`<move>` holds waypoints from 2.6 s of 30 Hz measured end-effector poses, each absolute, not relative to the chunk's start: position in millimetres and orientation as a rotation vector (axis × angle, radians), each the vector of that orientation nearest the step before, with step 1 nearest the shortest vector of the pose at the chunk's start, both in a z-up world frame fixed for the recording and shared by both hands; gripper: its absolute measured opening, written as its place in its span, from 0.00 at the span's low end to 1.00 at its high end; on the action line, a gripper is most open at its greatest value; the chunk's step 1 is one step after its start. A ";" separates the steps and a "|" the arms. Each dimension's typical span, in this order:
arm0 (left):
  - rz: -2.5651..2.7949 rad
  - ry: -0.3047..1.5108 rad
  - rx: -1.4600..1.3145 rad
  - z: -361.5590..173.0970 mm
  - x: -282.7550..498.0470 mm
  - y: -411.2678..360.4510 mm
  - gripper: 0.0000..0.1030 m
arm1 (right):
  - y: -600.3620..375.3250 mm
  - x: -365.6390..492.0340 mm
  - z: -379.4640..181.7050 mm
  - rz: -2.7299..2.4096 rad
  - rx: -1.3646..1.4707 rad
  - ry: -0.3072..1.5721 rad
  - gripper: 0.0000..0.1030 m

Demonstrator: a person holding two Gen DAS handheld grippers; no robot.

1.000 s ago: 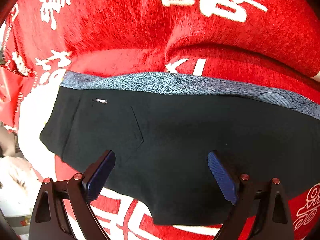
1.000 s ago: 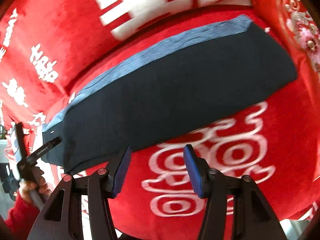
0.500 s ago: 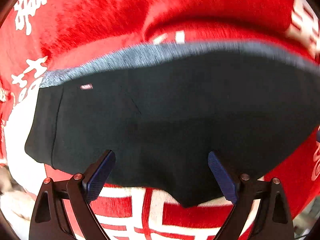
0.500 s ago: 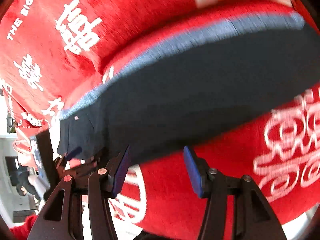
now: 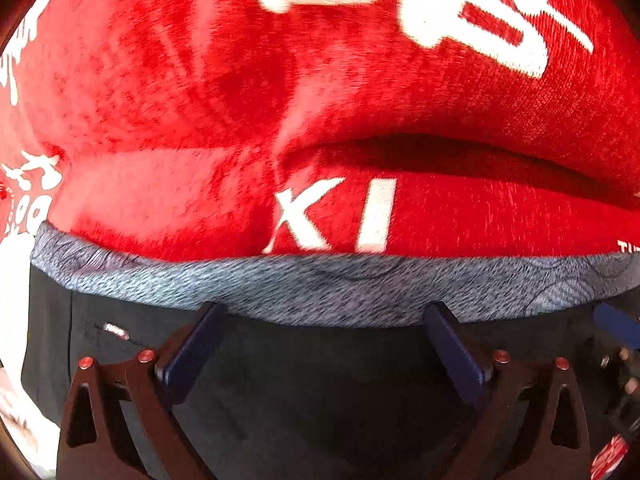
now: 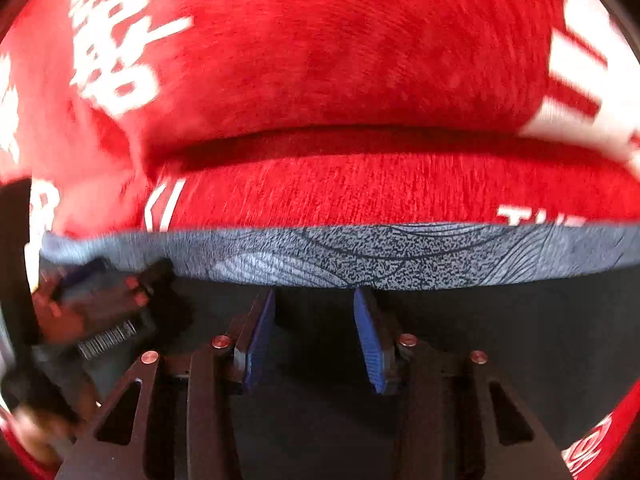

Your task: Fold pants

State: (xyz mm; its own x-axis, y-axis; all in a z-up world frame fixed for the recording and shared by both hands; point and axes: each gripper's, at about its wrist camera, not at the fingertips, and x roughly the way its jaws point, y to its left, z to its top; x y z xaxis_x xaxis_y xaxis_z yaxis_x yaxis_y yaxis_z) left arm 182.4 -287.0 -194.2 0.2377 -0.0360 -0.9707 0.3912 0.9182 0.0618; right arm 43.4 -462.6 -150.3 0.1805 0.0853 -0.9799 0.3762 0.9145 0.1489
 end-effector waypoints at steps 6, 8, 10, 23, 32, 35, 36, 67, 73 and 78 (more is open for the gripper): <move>-0.307 1.303 0.357 -170.0 165.6 -235.0 0.99 | -451.2 -16.6 -123.9 -0.075 0.626 1.381 0.45; -0.288 1.312 0.321 -163.8 162.0 -208.3 0.99 | -447.6 -42.2 -119.8 -0.008 0.789 1.358 0.45; -0.254 1.335 0.300 -164.0 158.8 -187.6 0.99 | -429.4 -57.4 -124.6 0.072 0.939 1.344 0.45; -0.295 1.367 0.303 -168.1 124.3 -168.6 0.99 | -381.1 -76.1 -168.1 0.133 1.230 1.273 0.45; -0.339 1.348 0.291 -168.3 131.3 -195.7 0.99 | -389.7 -84.3 -168.7 0.058 1.293 1.187 0.45; -0.340 1.359 0.271 -171.8 132.8 -201.2 0.99 | -394.5 -81.6 -177.1 0.017 1.330 1.178 0.38; -0.340 1.365 0.272 -174.1 134.1 -203.1 0.98 | -395.5 -81.3 -180.6 0.002 1.357 1.177 0.29; -0.418 1.270 0.568 -170.7 36.8 -230.1 0.81 | -453.6 -148.5 -171.2 -0.219 1.321 1.261 0.01; -0.447 1.285 0.479 -136.8 55.0 -247.0 0.81 | -476.6 -162.5 -124.1 -0.263 1.070 1.279 0.05; -0.460 1.286 0.486 -146.1 62.1 -288.0 0.81 | -535.1 -132.0 -109.4 -0.313 0.900 1.250 0.14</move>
